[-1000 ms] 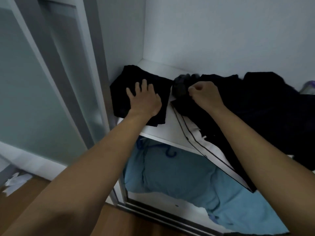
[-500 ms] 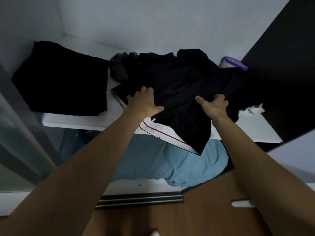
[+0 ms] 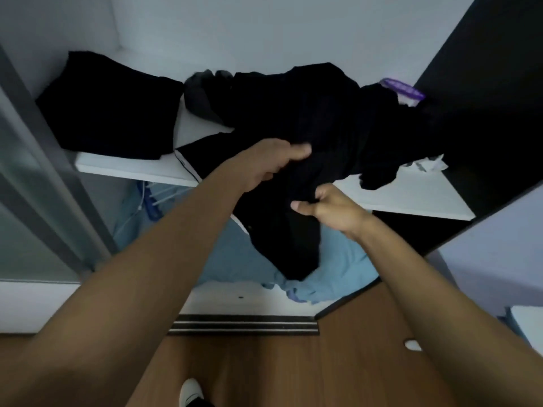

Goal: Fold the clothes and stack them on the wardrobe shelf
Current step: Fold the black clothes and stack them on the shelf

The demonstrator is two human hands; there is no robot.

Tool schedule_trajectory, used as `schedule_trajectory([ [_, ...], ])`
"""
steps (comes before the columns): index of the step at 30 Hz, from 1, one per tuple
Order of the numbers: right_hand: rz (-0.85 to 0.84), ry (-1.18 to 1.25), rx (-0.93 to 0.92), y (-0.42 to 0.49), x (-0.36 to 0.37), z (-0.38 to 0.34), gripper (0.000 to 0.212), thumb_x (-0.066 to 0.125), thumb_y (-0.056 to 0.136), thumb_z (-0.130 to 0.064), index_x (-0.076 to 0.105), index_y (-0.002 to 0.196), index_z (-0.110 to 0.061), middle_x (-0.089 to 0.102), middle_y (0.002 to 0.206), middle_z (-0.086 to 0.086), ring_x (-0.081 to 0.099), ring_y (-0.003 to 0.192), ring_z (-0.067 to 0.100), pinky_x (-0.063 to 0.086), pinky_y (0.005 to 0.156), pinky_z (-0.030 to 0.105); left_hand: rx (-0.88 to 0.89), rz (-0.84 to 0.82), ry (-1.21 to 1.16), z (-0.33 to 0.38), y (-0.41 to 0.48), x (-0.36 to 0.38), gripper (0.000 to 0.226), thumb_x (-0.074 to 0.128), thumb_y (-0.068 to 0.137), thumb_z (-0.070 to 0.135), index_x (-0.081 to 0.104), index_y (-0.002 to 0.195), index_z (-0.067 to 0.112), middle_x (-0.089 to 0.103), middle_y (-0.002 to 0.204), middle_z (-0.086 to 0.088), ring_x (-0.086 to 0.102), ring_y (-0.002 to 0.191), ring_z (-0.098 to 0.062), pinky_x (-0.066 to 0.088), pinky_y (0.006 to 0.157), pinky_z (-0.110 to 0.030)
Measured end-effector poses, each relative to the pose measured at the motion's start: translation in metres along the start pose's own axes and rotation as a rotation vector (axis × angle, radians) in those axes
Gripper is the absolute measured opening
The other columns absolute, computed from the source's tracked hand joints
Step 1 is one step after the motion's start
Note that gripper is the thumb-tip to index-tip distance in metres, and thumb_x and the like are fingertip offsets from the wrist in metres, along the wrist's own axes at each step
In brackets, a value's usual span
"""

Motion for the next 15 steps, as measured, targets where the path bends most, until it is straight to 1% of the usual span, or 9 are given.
schedule_trajectory([
  [1, 0.006, 0.08, 0.007, -0.009, 0.001, 0.008, 0.023, 0.07, 0.09, -0.015, 0.07, 0.105, 0.003, 0.074, 0.106, 0.017, 0.071, 0.101, 0.026, 0.054, 0.097, 0.047, 0.022, 0.032, 0.125, -0.003, -0.002, 0.011, 0.057, 0.069, 0.088, 0.042, 0.056, 0.137, 0.018, 0.065, 0.121, -0.01, 0.06, 0.113, -0.024, 0.042, 0.107, -0.038],
  [3, 0.009, 0.257, 0.012, -0.03, -0.001, 0.025, 0.015, 0.069, 0.091, -0.014, 0.074, 0.105, -0.013, 0.077, 0.103, 0.001, 0.071, 0.101, 0.015, 0.051, 0.1, 0.037, 0.074, 0.081, 0.216, -0.009, -0.012, 0.033, 0.031, 0.064, 0.093, 0.016, 0.067, 0.123, 0.016, 0.069, 0.112, 0.0, 0.065, 0.105, -0.021, 0.051, 0.097, -0.032],
  [5, 0.014, 0.407, 0.022, -0.048, -0.006, 0.043, 0.018, 0.067, 0.09, -0.021, 0.074, 0.106, -0.019, 0.077, 0.106, -0.003, 0.071, 0.102, 0.011, 0.051, 0.098, 0.037, 0.084, 0.076, 0.176, -0.015, -0.024, 0.048, 0.022, 0.057, 0.094, 0.006, 0.074, 0.107, 0.013, 0.074, 0.103, -0.005, 0.07, 0.096, -0.023, 0.056, 0.084, -0.029],
  [7, -0.025, 0.605, 0.023, -0.064, -0.008, 0.058, 0.024, 0.065, 0.088, -0.032, 0.074, 0.108, -0.022, 0.074, 0.111, 0.0, 0.07, 0.098, 0.015, 0.054, 0.091, 0.035, 0.071, 0.046, 0.188, -0.02, -0.039, 0.061, 0.024, 0.055, 0.095, 0.005, 0.076, 0.102, 0.015, 0.076, 0.098, -0.004, 0.071, 0.093, -0.02, 0.058, 0.078, -0.026],
  [9, -0.084, 0.741, 0.044, -0.08, -0.009, 0.067, 0.032, 0.061, 0.089, -0.047, 0.075, 0.11, -0.027, 0.068, 0.117, 0.006, 0.065, 0.094, 0.02, 0.055, 0.083, 0.032, 0.068, -0.004, 0.199, -0.023, -0.058, 0.078, 0.025, 0.055, 0.096, 0.006, 0.077, 0.101, 0.018, 0.077, 0.097, -0.003, 0.072, 0.093, -0.019, 0.06, 0.08, -0.026],
  [11, -0.113, 0.752, 0.087, -0.093, -0.008, 0.078, 0.044, 0.055, 0.089, -0.062, 0.076, 0.11, -0.03, 0.067, 0.109, 0.005, 0.064, 0.088, 0.021, 0.056, 0.078, 0.031, 0.079, -0.044, 0.198, -0.027, -0.08, 0.094, 0.026, 0.056, 0.097, 0.007, 0.077, 0.103, 0.021, 0.077, 0.099, -0.001, 0.072, 0.095, -0.017, 0.058, 0.086, -0.028],
  [13, -0.142, 0.789, 0.134, -0.101, -0.009, 0.088, 0.06, 0.054, 0.083, -0.074, 0.072, 0.113, -0.025, 0.072, 0.087, -0.001, 0.068, 0.071, 0.014, 0.057, 0.065, 0.032, 0.093, -0.086, 0.216, -0.035, -0.103, 0.108, 0.027, 0.057, 0.098, 0.007, 0.076, 0.106, 0.024, 0.077, 0.102, 0.003, 0.072, 0.096, -0.013, 0.055, 0.09, -0.026],
  [14, -0.147, 0.837, 0.161, -0.105, -0.009, 0.091, 0.068, 0.056, 0.08, -0.077, 0.069, 0.118, -0.022, 0.074, 0.086, -0.002, 0.07, 0.068, 0.012, 0.057, 0.062, 0.031, 0.089, -0.111, 0.227, -0.04, -0.116, 0.114, 0.027, 0.057, 0.098, 0.007, 0.075, 0.107, 0.024, 0.077, 0.103, 0.004, 0.072, 0.096, -0.012, 0.053, 0.09, -0.026],
  [15, -0.157, 0.905, 0.182, -0.108, -0.008, 0.093, 0.074, 0.059, 0.078, -0.077, 0.065, 0.125, -0.021, 0.075, 0.097, 0.001, 0.073, 0.077, 0.014, 0.059, 0.065, 0.034, 0.085, -0.136, 0.247, -0.047, -0.129, 0.121, 0.027, 0.057, 0.098, 0.006, 0.075, 0.109, 0.023, 0.077, 0.103, 0.005, 0.071, 0.096, -0.011, 0.053, 0.091, -0.027],
])
Point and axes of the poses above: each hand's wrist, its own y-axis towards the middle knuckle, its own x-axis out of the palm, z = x × y, the point moved 5 cm from there along y, towards the middle knuckle
